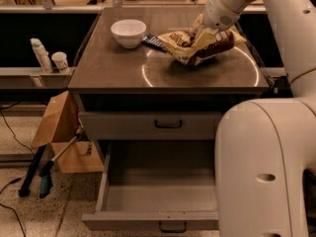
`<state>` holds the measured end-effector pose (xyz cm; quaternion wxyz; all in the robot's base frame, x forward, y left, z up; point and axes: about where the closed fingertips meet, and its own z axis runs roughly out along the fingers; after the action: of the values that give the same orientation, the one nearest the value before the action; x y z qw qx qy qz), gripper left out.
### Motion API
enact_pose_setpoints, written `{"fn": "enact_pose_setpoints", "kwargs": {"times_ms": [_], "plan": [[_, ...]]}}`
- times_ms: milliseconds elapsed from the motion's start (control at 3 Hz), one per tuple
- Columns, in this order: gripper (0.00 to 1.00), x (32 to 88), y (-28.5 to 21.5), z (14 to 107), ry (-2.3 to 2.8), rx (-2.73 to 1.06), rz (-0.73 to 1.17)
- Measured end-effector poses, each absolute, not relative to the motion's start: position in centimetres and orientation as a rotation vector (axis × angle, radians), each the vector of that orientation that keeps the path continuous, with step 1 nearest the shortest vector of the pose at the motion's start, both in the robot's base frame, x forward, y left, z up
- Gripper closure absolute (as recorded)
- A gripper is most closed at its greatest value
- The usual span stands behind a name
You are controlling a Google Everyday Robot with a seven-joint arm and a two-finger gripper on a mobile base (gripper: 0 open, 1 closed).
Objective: Place brown chip bag into middle drawer
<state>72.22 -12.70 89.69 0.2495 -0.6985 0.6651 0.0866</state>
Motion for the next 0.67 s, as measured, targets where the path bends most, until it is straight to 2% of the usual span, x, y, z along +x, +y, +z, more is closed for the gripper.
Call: {"fn": "enact_pose_setpoints", "kwargs": {"times_ms": [667], "plan": [[1.0,69.8,-12.0,94.0,1.594,-1.953,0.289]]}}
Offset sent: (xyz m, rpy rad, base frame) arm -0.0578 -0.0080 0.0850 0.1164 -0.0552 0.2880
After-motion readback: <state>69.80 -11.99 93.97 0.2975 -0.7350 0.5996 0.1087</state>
